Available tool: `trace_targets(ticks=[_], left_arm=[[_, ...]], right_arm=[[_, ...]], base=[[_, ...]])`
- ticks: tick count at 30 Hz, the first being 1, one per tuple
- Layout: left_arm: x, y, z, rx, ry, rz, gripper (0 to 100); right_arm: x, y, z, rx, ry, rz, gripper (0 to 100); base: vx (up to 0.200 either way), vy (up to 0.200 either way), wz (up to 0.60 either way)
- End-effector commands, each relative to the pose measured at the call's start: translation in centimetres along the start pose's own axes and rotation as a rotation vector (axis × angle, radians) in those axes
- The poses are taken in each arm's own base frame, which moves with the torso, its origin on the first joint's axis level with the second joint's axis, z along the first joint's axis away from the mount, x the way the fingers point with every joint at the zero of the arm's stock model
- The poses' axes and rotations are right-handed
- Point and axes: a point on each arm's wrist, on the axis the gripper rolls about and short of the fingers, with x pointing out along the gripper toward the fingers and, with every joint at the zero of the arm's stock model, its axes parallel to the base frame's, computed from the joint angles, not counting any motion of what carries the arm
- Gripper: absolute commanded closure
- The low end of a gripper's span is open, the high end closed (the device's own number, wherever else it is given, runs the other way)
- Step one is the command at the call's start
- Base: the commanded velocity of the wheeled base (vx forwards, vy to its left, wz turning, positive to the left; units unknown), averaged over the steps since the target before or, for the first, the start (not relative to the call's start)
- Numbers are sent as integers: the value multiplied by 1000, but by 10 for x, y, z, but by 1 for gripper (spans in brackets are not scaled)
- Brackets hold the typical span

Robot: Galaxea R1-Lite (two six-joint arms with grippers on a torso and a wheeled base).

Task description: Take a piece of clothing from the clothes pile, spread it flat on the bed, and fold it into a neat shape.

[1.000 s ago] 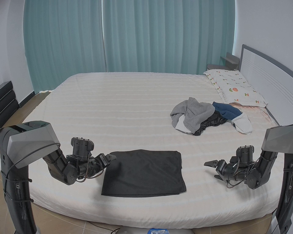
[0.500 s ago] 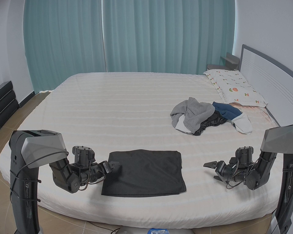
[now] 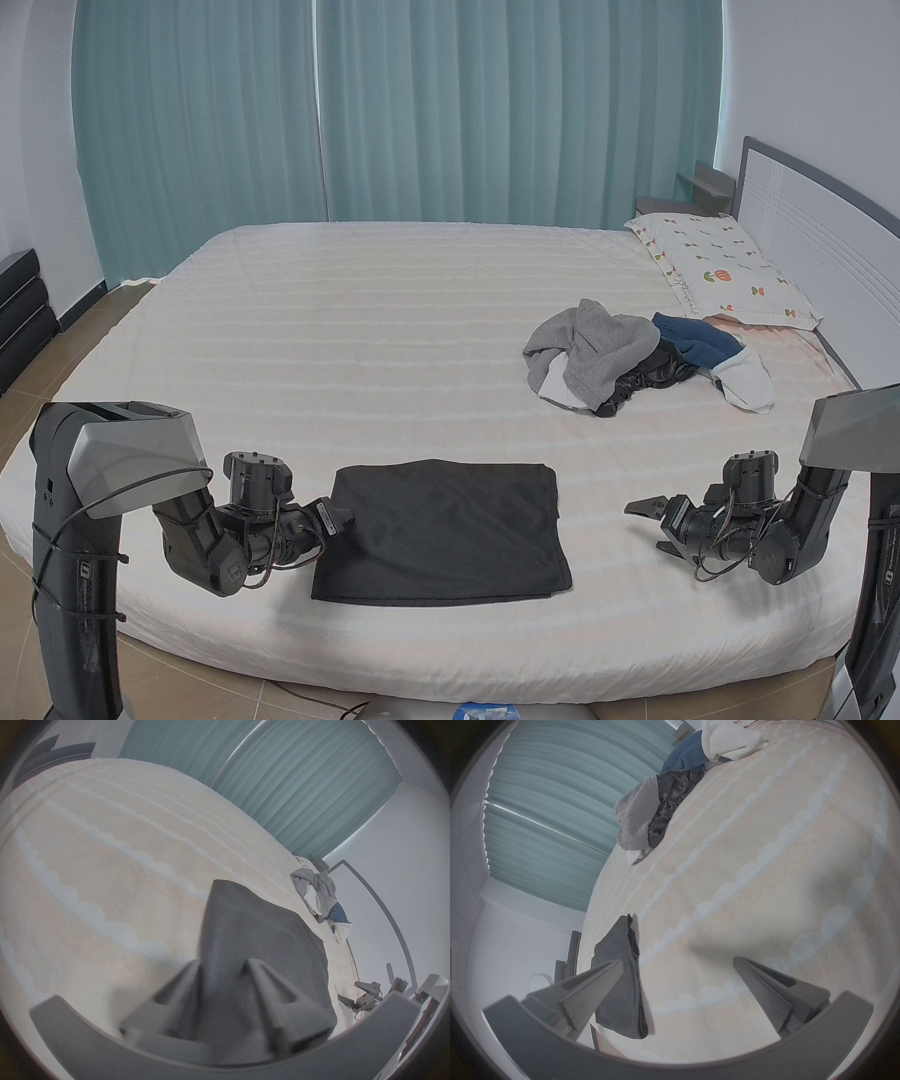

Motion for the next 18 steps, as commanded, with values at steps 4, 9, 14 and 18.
trace_targets(ticks=[4, 9, 14, 18], left_arm=[[-2, 0, -1, -51, -2, 6, 100], [-8, 1, -3, -61, 4, 13, 100], [-7, 1, -4, -55, 4, 18, 100], [-7, 1, -3, -58, 0, 17, 100]], right_arm=[[0, 0, 0, 0, 2, 0, 0], [0, 0, -1, 1, 2, -1, 0], [0, -1, -1, 0, 3, -2, 0], [0, -1, -1, 0, 3, -2, 0]], base=[[0, 0, 0], [0, 0, 0], [0, 0, 0], [0, 0, 0]])
